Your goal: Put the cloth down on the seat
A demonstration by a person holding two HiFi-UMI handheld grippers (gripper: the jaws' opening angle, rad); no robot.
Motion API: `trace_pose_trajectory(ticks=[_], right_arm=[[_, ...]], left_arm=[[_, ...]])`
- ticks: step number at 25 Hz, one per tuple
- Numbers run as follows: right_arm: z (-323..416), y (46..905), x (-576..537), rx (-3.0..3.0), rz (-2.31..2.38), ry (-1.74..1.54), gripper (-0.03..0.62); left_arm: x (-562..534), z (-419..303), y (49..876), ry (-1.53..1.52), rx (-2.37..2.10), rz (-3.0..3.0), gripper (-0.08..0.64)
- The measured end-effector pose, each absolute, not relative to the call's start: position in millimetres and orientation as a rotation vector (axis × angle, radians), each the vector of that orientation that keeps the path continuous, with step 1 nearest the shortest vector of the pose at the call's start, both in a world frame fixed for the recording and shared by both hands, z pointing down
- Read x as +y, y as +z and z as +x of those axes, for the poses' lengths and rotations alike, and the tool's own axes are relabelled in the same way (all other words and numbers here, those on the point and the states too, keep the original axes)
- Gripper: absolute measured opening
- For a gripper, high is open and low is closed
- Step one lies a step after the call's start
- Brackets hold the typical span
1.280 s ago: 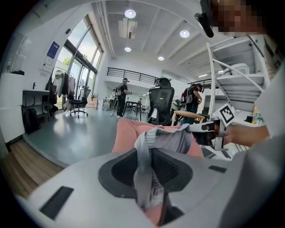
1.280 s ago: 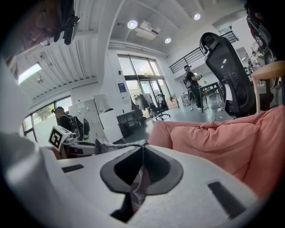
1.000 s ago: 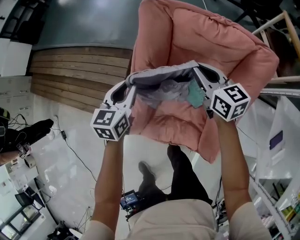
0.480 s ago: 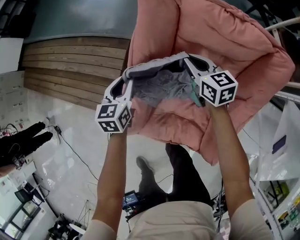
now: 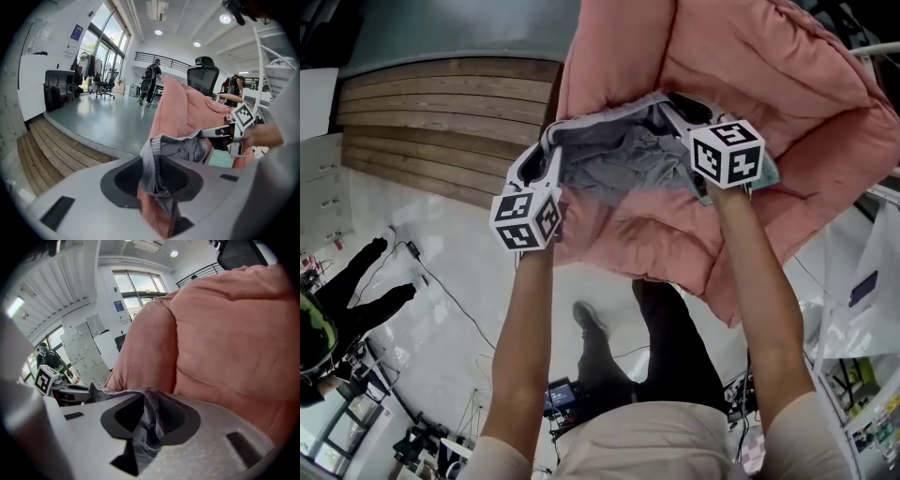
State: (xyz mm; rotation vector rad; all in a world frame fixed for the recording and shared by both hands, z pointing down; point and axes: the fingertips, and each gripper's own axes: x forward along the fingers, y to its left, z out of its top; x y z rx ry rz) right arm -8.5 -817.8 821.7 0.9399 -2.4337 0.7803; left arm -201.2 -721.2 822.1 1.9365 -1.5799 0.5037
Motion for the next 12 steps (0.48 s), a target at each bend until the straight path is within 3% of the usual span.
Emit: trace_pose_trajectory(ticks=[7, 12], right_arm=[[-10, 811, -790, -2.379, 0.894, 0.8, 0.16], [-4, 826, -767, -2.338, 0.839, 0.805, 0.215]], left_arm=[[-698, -213, 802, 0.531, -1.599, 1.945, 0.187], [-689, -216, 797, 0.523, -1.609, 1.978, 0.189]])
